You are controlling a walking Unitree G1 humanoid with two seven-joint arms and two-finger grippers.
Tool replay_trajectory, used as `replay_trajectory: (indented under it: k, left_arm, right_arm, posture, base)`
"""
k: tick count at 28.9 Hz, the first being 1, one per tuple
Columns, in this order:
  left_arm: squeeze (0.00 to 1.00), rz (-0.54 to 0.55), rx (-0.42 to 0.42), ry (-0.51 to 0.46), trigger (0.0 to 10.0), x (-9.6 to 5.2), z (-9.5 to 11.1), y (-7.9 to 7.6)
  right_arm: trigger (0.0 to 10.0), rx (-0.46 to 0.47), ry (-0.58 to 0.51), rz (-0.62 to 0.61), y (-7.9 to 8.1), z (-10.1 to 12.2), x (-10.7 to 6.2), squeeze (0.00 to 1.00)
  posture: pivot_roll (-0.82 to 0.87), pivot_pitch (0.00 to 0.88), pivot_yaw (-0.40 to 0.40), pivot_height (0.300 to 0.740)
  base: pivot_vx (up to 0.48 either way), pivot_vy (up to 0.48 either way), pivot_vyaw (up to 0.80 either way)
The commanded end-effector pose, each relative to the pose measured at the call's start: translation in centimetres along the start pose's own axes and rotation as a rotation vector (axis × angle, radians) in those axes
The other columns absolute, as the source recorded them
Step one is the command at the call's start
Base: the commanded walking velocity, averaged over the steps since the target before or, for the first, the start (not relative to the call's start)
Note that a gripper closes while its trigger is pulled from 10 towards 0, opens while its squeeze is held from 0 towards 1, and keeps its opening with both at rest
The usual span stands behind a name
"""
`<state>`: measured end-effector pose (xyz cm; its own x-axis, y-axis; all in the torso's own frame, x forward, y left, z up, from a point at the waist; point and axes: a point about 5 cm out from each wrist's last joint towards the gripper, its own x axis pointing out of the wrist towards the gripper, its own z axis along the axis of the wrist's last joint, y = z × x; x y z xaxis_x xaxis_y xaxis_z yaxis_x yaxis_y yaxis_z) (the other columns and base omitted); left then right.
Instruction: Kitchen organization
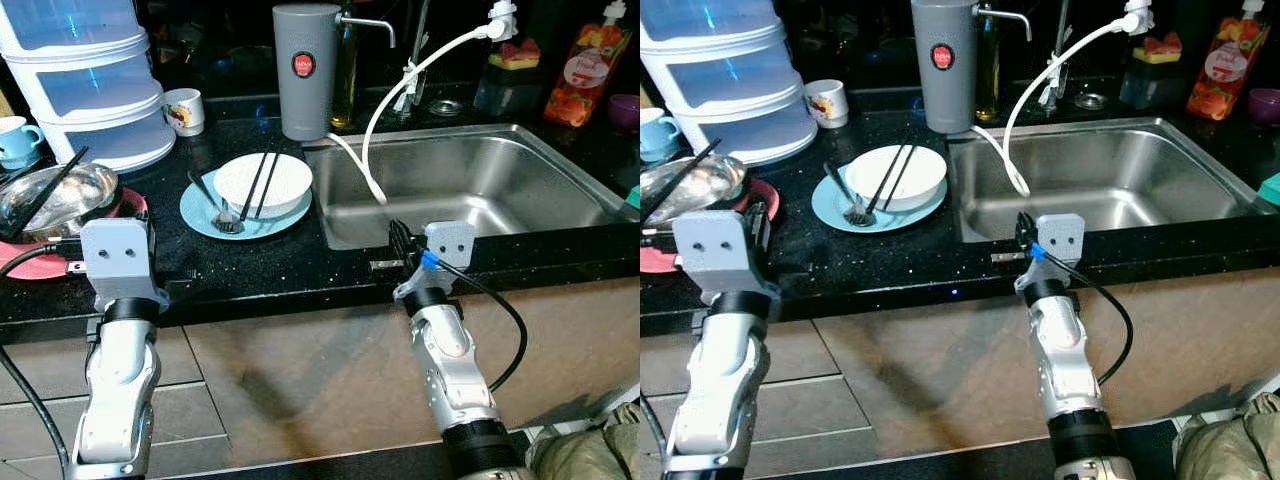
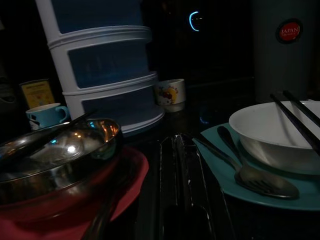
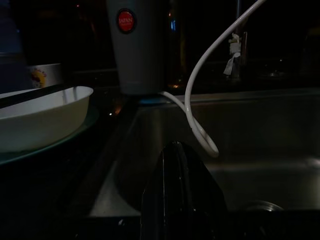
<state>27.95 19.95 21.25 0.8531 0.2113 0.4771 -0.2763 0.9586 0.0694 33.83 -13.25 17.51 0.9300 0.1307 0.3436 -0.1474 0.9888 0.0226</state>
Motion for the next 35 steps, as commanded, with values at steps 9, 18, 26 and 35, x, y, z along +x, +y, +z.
replay_trajectory:
  k: [9, 18, 26, 35]
  left_arm:
    - [0.00, -0.002, 0.009, 0.002, 10.0, -0.07, -0.02, 0.01]
    - [0.00, -0.003, 0.009, -0.002, 10.0, -0.13, 0.09, -0.11]
    - [0.00, -0.003, 0.006, -0.001, 10.0, -0.24, 0.09, -0.20]
    - [0.00, -0.006, 0.003, -0.002, 10.0, -0.21, 0.16, -0.33]
  right_arm:
    - [10.0, 0.007, -0.004, 0.006, 0.01, 0.07, 0.01, 0.00]
    - [10.0, 0.008, -0.004, 0.009, 0.15, 0.02, 0.06, 0.00]
    - [10.0, 0.007, -0.001, 0.006, 0.05, -0.07, -0.10, 0.00]
    - [10.0, 0.005, -0.002, 0.003, -0.02, -0.02, -0.10, 0.00]
  posture:
    - [0.04, 0.033, -0.005, 0.740]
    - [0.04, 0.035, -0.004, 0.740]
    - [0.04, 0.041, -0.004, 0.740]
    - [0.04, 0.043, -0.001, 0.740]
  base:
    - [0.285, 0.000, 0.00]
    - [0.287, 0.000, 0.00]
    - [0.281, 0.000, 0.00]
    - [0.278, 0.000, 0.00]
